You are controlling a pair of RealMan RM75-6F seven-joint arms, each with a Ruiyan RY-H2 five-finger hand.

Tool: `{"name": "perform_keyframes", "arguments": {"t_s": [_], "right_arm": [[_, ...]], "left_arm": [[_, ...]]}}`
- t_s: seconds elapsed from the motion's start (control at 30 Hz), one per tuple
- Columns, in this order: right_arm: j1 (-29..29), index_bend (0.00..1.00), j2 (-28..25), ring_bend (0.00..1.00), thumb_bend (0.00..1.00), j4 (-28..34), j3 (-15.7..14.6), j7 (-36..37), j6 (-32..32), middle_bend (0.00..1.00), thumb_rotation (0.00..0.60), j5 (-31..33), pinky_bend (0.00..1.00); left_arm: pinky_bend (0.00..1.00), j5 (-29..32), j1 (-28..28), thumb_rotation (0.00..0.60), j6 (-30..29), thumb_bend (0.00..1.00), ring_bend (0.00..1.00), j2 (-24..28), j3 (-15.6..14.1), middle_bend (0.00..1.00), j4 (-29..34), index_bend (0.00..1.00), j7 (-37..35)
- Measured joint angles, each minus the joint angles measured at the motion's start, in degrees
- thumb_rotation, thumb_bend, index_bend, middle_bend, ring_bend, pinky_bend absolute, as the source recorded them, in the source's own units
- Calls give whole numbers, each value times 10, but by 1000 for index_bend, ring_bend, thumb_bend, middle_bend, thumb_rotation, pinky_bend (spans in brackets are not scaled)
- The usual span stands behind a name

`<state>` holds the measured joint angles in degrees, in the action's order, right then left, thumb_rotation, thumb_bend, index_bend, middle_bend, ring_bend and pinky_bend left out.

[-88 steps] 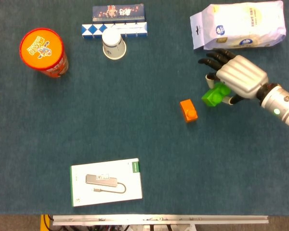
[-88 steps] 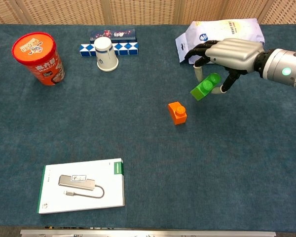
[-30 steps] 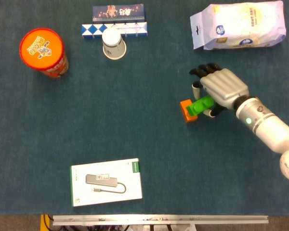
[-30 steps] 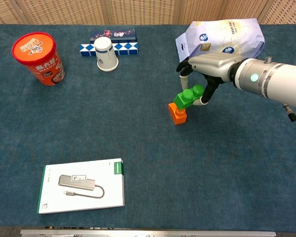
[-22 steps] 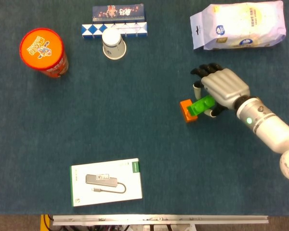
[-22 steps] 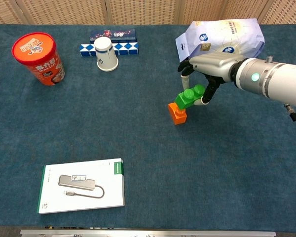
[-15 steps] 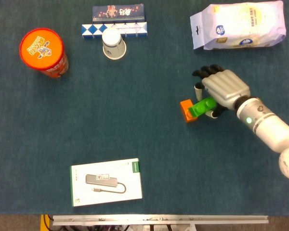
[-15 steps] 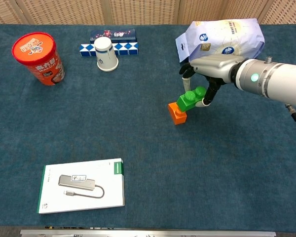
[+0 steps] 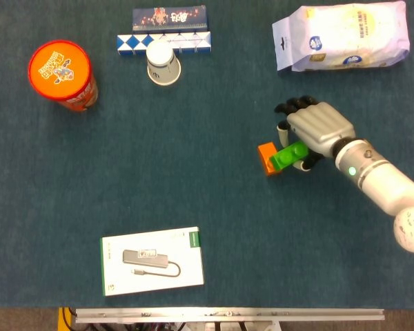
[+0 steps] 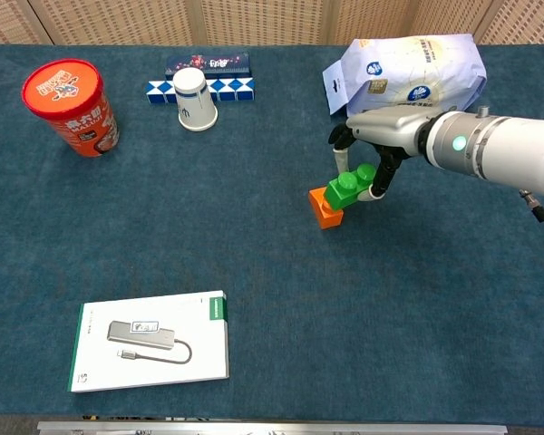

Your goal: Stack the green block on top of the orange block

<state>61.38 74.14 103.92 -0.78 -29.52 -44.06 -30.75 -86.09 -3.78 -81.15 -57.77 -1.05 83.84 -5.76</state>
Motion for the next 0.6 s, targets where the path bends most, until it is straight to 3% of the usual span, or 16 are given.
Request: {"name": "perform_keyframes", "arguments": {"t_s": [0.6], "right_arm": [[28,634,4,0,202,6,-18,-18,-13,138,600,29,63]], "left_arm": [[591,1,2,600,2,535,440,1,-1,601,3,580,-5]]}}
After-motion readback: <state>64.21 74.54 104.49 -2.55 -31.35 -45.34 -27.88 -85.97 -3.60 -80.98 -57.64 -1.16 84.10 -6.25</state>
